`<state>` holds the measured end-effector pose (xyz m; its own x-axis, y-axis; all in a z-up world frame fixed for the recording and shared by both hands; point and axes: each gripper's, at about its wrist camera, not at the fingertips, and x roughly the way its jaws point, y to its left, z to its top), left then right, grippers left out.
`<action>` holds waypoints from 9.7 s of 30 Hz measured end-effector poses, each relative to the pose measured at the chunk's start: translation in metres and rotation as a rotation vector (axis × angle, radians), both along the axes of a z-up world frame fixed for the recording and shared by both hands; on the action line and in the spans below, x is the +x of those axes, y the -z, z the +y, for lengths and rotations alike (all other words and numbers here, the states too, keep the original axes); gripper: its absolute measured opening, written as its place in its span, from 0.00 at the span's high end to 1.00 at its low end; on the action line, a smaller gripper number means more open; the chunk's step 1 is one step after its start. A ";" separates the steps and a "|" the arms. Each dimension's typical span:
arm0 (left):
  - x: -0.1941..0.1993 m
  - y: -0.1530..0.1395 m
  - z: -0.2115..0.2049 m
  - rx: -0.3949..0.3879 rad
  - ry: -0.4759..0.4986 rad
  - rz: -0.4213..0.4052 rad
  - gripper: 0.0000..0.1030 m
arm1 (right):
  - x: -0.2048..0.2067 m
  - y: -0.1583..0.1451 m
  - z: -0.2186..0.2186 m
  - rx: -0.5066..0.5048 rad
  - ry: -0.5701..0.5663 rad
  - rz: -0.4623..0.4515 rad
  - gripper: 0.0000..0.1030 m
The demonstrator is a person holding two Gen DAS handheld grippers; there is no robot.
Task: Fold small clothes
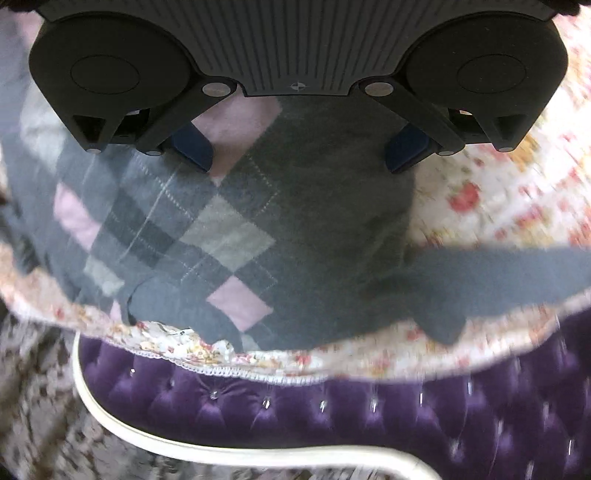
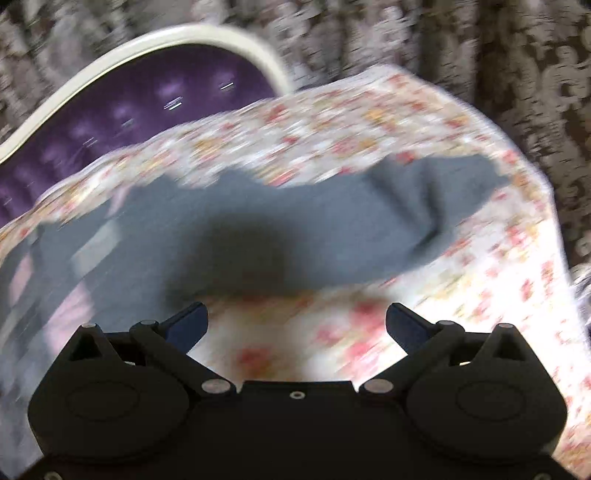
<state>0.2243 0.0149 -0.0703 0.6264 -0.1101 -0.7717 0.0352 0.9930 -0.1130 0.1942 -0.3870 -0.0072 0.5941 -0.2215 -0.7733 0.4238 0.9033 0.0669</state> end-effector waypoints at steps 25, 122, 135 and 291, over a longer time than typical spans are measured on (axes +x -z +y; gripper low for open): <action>0.003 0.006 -0.006 0.029 0.062 -0.012 0.00 | 0.020 0.037 -0.199 0.174 0.354 -0.221 0.25; 0.015 0.002 0.037 -0.037 0.014 0.104 0.01 | 0.097 0.050 0.008 0.317 -0.140 -0.225 0.90; 0.012 0.003 0.035 -0.033 0.009 0.076 0.01 | 0.103 0.030 0.027 -0.035 -0.124 -0.110 0.75; 0.002 -0.012 0.090 -0.227 -0.151 0.019 0.41 | 0.193 0.007 0.340 0.364 -0.794 -0.114 0.90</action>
